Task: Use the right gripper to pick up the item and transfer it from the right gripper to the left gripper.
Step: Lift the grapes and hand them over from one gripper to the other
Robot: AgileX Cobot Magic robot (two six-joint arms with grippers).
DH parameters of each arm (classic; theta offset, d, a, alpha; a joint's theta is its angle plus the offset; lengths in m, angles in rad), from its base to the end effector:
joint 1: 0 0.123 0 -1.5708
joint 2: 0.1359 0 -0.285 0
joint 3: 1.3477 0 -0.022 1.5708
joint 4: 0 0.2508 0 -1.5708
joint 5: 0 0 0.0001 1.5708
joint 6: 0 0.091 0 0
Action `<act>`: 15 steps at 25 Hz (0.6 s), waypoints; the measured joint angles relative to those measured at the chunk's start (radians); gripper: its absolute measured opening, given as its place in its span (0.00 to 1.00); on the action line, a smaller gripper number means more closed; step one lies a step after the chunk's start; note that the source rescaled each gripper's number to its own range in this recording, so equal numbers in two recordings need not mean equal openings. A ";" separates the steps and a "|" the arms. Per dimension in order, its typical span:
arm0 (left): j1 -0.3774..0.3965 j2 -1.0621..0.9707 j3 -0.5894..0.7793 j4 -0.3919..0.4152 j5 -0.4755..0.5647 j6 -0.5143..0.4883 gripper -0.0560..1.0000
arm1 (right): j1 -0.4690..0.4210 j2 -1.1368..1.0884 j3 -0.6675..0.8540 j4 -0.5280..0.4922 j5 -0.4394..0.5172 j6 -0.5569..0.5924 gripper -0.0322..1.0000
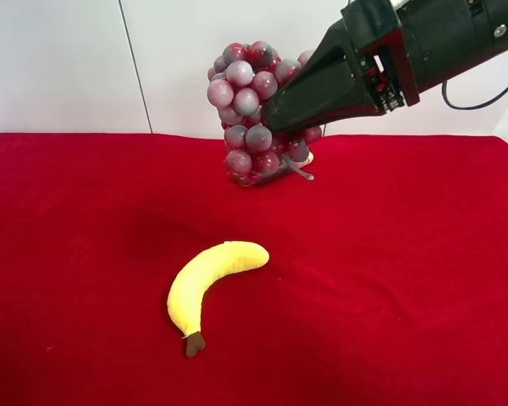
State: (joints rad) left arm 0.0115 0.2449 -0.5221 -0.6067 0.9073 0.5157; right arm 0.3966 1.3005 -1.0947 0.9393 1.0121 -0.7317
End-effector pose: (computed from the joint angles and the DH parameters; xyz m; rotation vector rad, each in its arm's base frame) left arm 0.0357 -0.0405 0.3037 0.3920 1.9478 -0.3890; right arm 0.2119 0.1563 0.3466 -0.9148 2.2062 1.0505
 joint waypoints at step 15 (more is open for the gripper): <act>0.000 0.403 0.000 -0.470 -0.158 0.689 1.00 | 0.000 0.000 0.000 0.130 0.053 -0.076 0.06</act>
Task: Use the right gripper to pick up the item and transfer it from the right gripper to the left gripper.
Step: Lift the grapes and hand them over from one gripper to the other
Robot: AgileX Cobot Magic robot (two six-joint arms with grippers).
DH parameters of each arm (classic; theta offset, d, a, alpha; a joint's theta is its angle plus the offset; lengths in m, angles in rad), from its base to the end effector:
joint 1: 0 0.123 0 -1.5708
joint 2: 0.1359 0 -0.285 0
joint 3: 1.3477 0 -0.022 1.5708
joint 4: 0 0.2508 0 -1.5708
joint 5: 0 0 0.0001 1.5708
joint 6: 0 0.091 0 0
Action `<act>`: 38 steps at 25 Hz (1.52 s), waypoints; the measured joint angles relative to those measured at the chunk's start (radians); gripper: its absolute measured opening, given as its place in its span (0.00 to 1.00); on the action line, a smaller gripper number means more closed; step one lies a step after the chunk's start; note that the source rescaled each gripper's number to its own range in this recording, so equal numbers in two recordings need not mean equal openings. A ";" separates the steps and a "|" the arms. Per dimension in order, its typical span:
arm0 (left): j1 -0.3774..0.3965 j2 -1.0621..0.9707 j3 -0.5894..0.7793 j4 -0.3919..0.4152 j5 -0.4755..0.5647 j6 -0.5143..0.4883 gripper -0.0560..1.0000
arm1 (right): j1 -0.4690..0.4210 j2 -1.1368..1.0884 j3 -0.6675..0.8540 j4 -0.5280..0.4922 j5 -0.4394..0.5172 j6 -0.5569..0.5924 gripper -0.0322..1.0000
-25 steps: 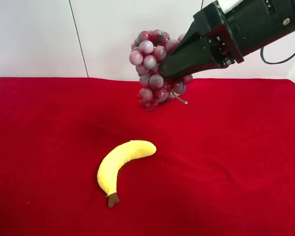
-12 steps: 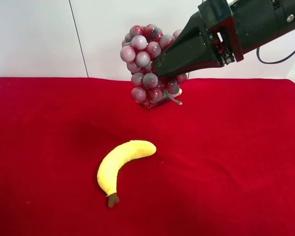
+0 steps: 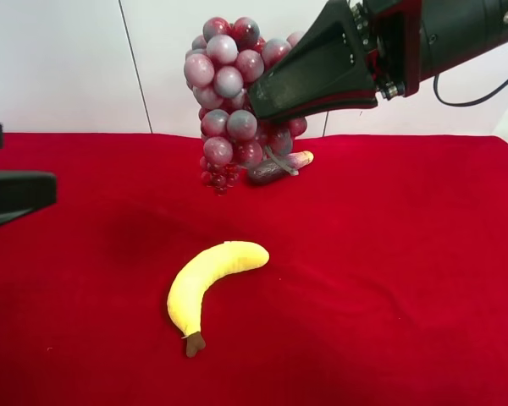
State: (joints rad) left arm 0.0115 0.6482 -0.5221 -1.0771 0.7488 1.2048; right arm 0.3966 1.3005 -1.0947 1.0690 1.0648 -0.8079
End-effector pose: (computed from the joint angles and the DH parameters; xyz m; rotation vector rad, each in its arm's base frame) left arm 0.1157 -0.0533 0.3045 0.6403 1.8499 -0.4654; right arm 0.2060 0.1620 0.3543 -0.9458 2.1238 1.1931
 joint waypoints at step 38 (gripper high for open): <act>0.000 0.415 -0.140 -0.315 -0.041 0.671 0.96 | 0.000 0.001 -0.002 0.055 -0.082 -0.045 0.06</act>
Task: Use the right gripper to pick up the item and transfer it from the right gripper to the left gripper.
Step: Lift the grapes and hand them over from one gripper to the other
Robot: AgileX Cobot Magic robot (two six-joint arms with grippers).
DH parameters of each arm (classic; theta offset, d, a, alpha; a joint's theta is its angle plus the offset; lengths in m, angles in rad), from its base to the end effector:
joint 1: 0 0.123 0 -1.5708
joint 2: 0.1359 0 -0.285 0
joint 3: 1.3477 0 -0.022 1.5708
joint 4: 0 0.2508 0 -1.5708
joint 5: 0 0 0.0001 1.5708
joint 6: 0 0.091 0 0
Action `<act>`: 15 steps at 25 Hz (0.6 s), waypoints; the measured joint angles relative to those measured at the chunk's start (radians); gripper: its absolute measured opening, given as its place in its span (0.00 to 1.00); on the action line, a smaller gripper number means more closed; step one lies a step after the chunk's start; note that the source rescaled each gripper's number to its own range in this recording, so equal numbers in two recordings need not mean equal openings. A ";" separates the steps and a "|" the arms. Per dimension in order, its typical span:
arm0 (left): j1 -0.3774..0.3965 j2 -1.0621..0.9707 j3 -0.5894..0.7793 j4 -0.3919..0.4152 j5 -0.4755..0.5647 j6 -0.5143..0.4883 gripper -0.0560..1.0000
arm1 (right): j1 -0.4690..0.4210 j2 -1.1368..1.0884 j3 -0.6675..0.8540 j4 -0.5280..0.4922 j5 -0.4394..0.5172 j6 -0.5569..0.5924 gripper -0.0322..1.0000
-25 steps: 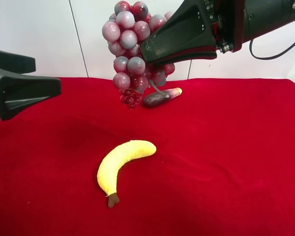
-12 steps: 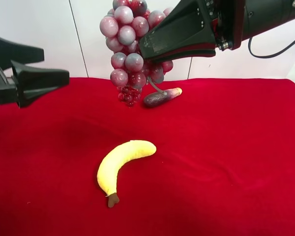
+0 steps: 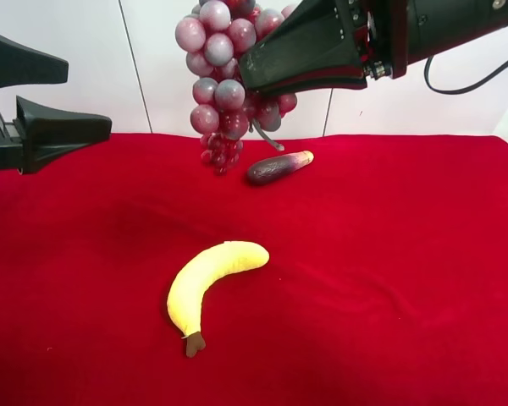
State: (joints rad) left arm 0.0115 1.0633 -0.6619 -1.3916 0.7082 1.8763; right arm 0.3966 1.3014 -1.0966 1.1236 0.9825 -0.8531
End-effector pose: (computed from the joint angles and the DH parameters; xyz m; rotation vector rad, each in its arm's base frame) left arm 0.2049 -0.0560 0.3006 0.9012 1.7158 -0.3415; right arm 0.2134 0.1634 0.3594 -0.8791 2.0523 1.1708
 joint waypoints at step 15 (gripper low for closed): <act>-0.226 0.000 0.000 0.078 -0.087 -0.072 0.96 | 0.001 0.000 -0.001 0.184 -0.024 -0.115 0.06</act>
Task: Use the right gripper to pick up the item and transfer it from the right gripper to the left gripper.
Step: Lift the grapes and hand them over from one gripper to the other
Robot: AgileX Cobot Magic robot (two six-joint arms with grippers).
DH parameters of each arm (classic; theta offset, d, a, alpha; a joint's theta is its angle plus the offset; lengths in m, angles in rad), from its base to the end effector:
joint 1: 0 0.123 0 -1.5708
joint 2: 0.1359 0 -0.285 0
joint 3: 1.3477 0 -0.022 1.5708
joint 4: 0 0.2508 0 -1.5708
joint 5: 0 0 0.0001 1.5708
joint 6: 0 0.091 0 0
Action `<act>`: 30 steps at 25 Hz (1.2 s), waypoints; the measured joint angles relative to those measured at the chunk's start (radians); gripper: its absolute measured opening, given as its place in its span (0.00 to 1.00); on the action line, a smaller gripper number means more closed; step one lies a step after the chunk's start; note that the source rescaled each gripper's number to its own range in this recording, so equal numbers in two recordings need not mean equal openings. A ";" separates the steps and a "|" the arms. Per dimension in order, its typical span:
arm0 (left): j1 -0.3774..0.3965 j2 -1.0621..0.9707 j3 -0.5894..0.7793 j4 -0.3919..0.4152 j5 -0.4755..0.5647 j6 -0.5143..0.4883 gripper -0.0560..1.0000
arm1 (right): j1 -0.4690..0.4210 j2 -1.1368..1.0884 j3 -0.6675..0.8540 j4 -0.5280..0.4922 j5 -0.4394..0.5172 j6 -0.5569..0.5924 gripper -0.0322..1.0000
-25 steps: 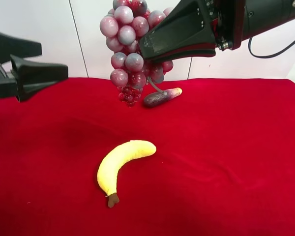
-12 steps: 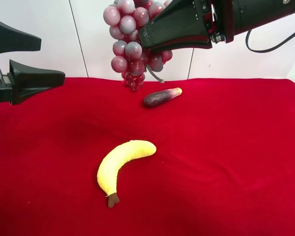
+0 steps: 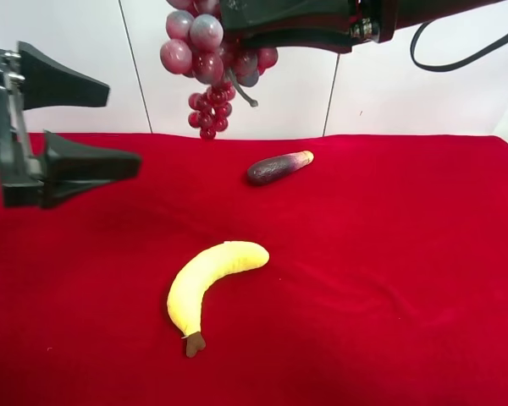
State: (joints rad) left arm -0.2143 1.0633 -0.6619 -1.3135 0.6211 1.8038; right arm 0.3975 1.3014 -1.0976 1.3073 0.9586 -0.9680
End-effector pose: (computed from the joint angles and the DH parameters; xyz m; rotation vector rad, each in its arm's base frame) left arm 0.1923 -0.0944 0.2963 1.0637 1.6890 -0.4031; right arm 0.2149 0.1683 0.3728 -0.8236 1.9038 1.2723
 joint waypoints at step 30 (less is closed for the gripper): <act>-0.234 0.050 0.000 -0.245 -0.357 -0.114 0.95 | 0.093 0.000 0.000 0.002 -0.035 -0.015 0.06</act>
State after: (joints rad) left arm -0.4485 1.1129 -0.6619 -1.5587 0.2639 1.6903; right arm 0.4902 1.3014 -1.0976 1.3089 0.9240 -0.9833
